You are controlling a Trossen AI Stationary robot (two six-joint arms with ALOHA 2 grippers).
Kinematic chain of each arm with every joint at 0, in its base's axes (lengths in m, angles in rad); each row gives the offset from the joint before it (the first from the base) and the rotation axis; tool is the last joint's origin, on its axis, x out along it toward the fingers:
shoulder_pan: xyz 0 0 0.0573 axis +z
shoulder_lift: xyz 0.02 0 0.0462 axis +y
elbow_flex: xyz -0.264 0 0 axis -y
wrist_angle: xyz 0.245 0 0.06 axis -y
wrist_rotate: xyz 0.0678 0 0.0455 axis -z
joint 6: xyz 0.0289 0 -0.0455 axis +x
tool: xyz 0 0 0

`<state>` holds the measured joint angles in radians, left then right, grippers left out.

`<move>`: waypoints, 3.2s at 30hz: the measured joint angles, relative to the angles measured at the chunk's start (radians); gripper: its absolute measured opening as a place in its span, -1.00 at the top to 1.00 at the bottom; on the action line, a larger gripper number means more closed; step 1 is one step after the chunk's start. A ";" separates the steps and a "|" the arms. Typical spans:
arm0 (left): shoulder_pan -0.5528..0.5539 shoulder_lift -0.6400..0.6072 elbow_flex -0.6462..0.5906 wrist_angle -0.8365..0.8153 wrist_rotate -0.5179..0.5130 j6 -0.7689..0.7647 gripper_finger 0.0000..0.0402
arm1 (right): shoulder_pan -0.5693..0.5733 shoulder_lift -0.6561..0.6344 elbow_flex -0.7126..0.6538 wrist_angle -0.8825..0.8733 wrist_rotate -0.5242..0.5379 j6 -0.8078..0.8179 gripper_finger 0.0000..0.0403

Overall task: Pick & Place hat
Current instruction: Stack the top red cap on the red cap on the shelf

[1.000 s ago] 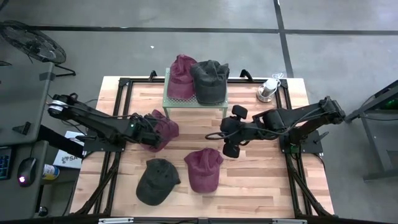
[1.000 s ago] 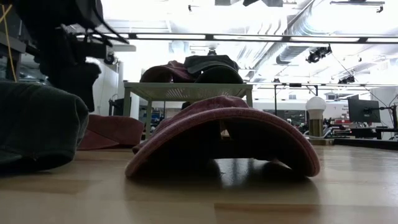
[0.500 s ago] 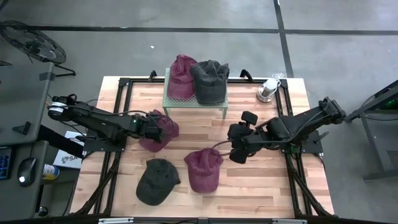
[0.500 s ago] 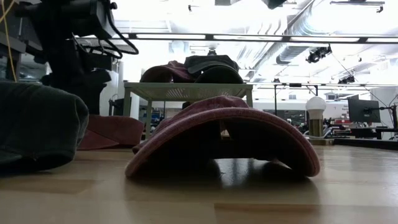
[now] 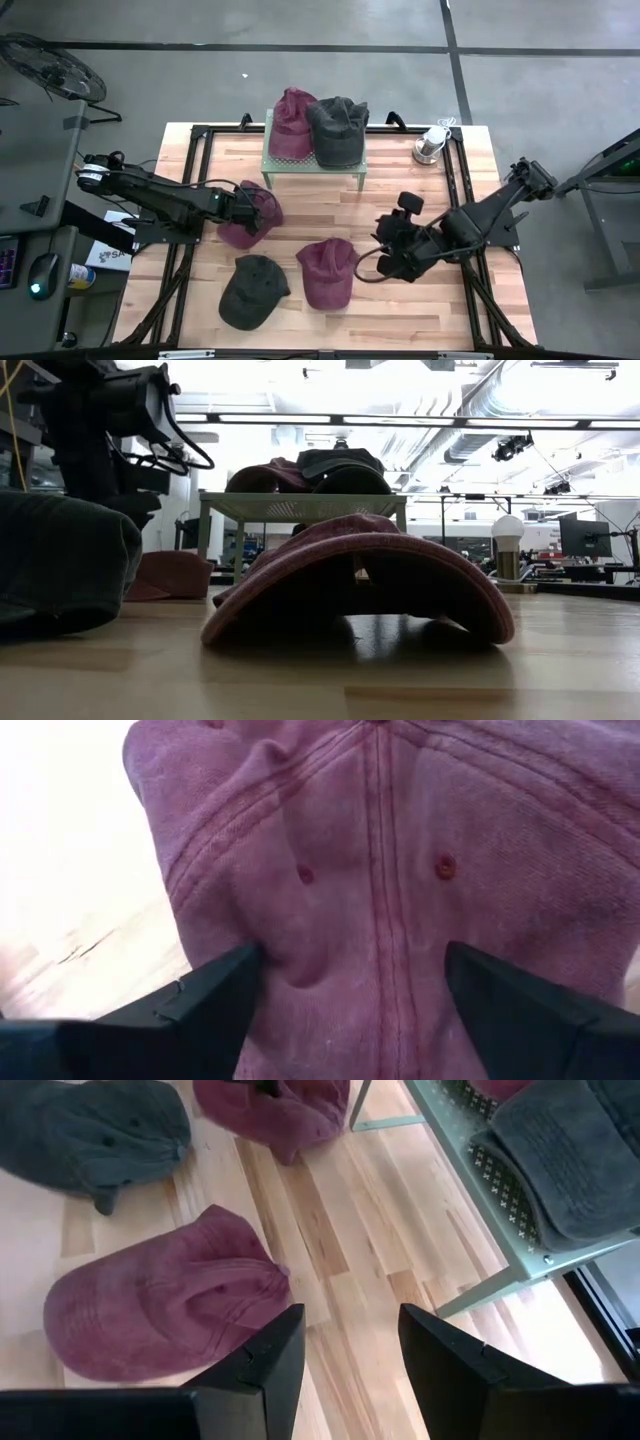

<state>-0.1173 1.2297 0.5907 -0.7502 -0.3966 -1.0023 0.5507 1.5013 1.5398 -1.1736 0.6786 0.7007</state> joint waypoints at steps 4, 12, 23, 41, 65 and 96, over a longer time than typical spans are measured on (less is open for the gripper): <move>0.000 0.000 0.000 -0.001 0.002 0.002 -0.25 | 0.015 0.000 0.000 0.000 0.008 0.006 0.23; 0.000 0.000 0.000 -0.023 -0.002 0.033 0.45 | 0.024 0.000 0.000 0.000 0.015 0.017 0.23; 0.000 0.001 0.036 -0.076 -0.017 0.071 0.97 | 0.024 0.000 0.000 -0.010 0.038 0.017 0.23; -0.196 0.001 0.310 -0.307 -0.084 -0.119 0.99 | 0.023 0.000 0.000 -0.021 0.050 0.015 0.23; -0.471 0.000 0.594 -0.149 -0.907 0.025 1.00 | 0.022 -0.001 0.000 0.082 0.194 -0.060 0.23; -0.204 -0.010 0.594 1.024 -0.777 1.051 1.00 | -0.241 0.128 -0.001 0.920 0.108 -0.699 0.23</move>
<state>-0.3214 1.2202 1.1849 0.2737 -1.1735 0.0486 0.3101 1.6291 1.5391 -0.2531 0.7868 0.0016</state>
